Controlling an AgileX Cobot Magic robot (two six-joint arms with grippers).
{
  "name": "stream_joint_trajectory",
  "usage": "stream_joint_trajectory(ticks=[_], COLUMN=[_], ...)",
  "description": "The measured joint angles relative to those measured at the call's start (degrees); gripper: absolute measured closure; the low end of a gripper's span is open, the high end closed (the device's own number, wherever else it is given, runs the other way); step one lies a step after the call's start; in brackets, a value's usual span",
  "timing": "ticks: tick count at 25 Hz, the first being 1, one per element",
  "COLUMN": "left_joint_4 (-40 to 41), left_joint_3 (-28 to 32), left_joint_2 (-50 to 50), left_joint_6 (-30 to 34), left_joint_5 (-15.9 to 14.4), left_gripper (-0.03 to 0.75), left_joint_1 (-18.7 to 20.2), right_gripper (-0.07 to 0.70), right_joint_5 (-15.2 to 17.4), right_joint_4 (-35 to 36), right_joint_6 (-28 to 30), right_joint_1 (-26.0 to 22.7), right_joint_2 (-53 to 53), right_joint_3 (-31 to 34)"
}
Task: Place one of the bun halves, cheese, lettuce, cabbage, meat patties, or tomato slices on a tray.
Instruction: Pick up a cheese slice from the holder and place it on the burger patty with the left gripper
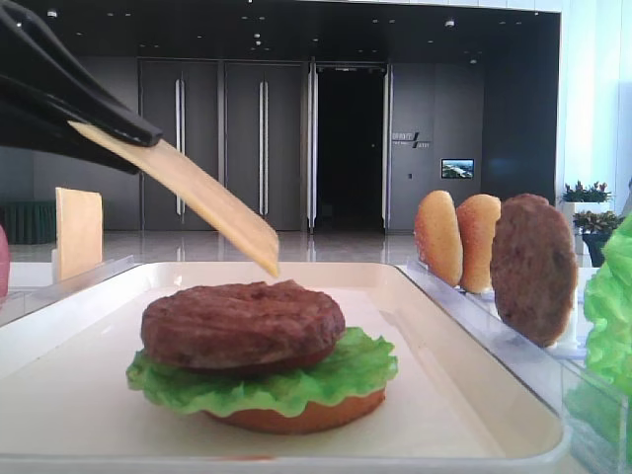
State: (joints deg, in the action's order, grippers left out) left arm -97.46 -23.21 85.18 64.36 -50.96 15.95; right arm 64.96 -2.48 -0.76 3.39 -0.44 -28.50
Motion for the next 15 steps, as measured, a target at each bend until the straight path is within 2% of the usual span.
stream_joint_trajectory(ticks=[6,9,12,15], left_joint_4=[0.00,-0.06,-0.06,-0.01], left_joint_3=[-0.09,-0.09,-0.09,-0.09], left_joint_2=[0.00,0.00,0.00,0.00], left_joint_6=[-0.36,-0.09,0.09,0.09], left_joint_5=[-0.16,-0.14,1.36,2.58], left_gripper=[0.694,0.694,0.694,0.694], left_joint_1=[0.14,2.32,4.75,5.23], right_gripper=[0.044,0.044,0.044,0.044], right_joint_5=[0.00,0.00,0.00,0.00], right_joint_4=[0.00,0.00,0.00,0.00], right_joint_6=[0.00,0.00,0.00,0.00], right_joint_1=[0.00,0.00,0.00,0.00], right_joint_2=[0.00,0.00,0.00,0.00], right_joint_3=[0.00,0.00,0.00,0.00])
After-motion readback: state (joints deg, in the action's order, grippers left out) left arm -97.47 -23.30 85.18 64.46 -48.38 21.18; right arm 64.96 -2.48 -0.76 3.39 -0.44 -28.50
